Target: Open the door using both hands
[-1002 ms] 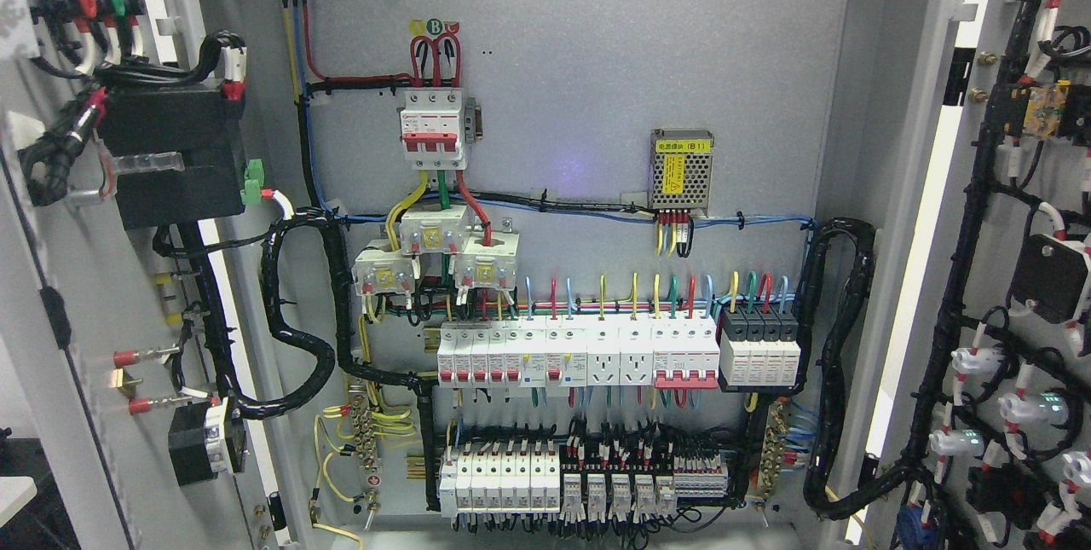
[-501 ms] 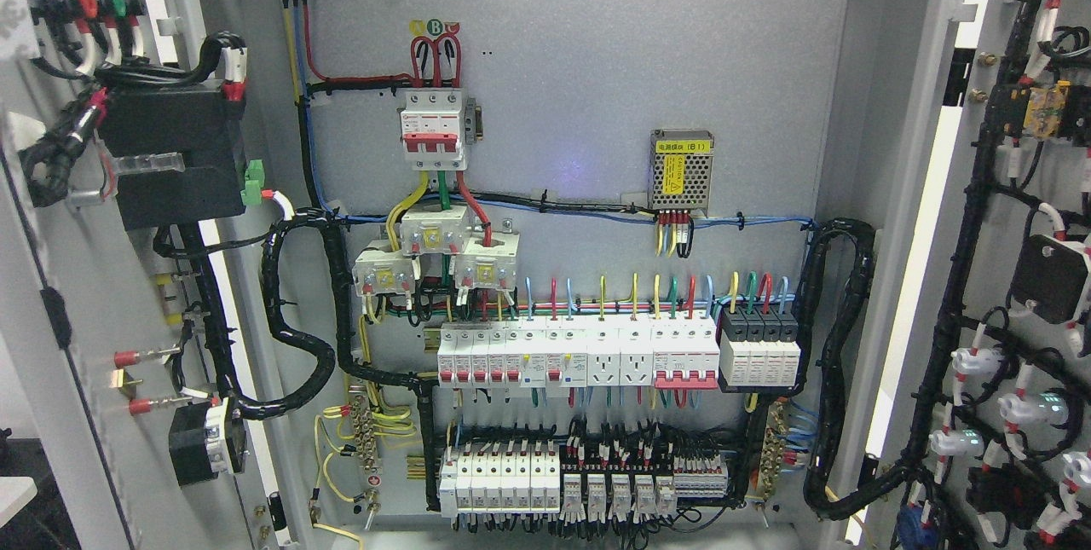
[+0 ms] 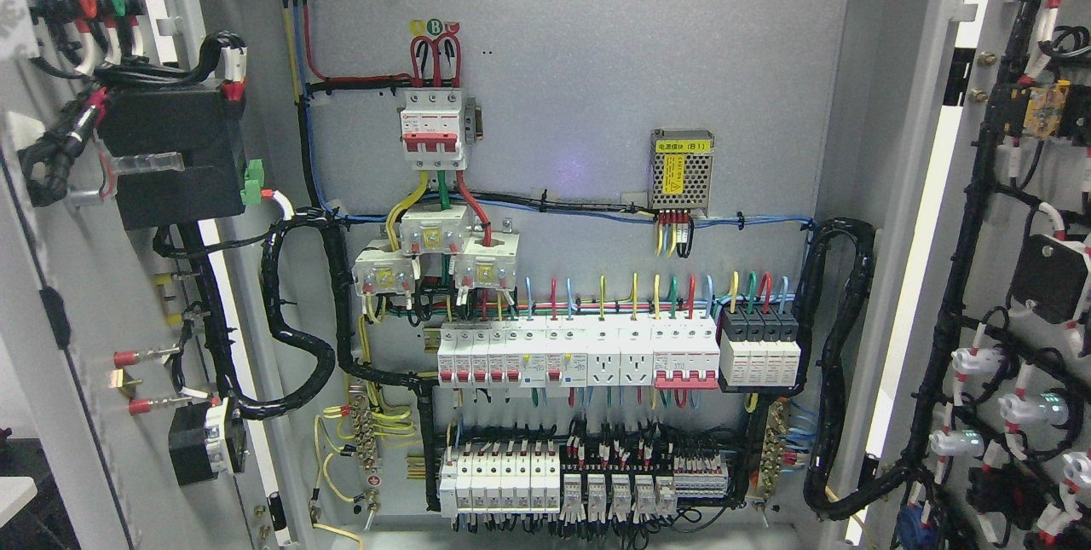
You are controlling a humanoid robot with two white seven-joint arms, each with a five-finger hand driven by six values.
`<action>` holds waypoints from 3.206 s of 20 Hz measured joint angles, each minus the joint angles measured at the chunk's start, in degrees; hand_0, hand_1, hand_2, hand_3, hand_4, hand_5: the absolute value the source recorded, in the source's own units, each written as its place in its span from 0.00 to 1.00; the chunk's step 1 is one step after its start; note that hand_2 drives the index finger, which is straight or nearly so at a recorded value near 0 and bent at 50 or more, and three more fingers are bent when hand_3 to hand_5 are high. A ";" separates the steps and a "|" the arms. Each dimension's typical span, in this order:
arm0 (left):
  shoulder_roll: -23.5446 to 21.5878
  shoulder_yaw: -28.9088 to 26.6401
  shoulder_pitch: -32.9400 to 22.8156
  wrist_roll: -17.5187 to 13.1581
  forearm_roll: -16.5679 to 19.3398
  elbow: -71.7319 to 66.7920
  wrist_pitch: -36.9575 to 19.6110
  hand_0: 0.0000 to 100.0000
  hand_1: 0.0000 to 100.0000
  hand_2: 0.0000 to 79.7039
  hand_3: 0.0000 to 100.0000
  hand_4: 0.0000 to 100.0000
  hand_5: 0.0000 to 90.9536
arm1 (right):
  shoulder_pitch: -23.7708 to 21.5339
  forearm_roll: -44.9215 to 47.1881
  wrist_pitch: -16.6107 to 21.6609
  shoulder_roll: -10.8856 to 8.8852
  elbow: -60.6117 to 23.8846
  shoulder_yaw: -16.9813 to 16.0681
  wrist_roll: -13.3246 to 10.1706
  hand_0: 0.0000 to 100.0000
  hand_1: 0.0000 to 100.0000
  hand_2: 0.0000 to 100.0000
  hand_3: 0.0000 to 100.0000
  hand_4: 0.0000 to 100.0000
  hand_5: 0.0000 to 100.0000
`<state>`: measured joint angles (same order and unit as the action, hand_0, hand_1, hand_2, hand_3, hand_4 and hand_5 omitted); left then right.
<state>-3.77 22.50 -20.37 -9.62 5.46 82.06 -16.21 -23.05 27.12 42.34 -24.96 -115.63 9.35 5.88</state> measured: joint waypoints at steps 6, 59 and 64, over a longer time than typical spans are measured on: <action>-2.96 2.62 1.66 0.03 0.27 8.77 -8.95 0.00 0.00 0.00 0.00 0.03 0.00 | -0.76 -0.19 2.06 -1.30 -1.62 -3.01 0.09 0.00 0.00 0.00 0.00 0.00 0.00; -19.06 -9.65 4.78 4.80 -23.32 23.58 -28.04 0.00 0.00 0.00 0.00 0.03 0.00 | -3.57 9.67 2.65 -7.98 1.61 -16.04 2.16 0.00 0.00 0.00 0.00 0.00 0.00; -20.79 -10.23 2.82 4.78 -24.64 23.73 -28.06 0.00 0.00 0.00 0.00 0.03 0.00 | -3.69 11.97 2.64 -8.80 1.69 -16.54 3.04 0.00 0.00 0.00 0.00 0.00 0.00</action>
<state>-24.56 12.27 -17.55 -4.84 -19.18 105.78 -44.27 -26.74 39.09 44.98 -33.76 -113.94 -7.19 8.92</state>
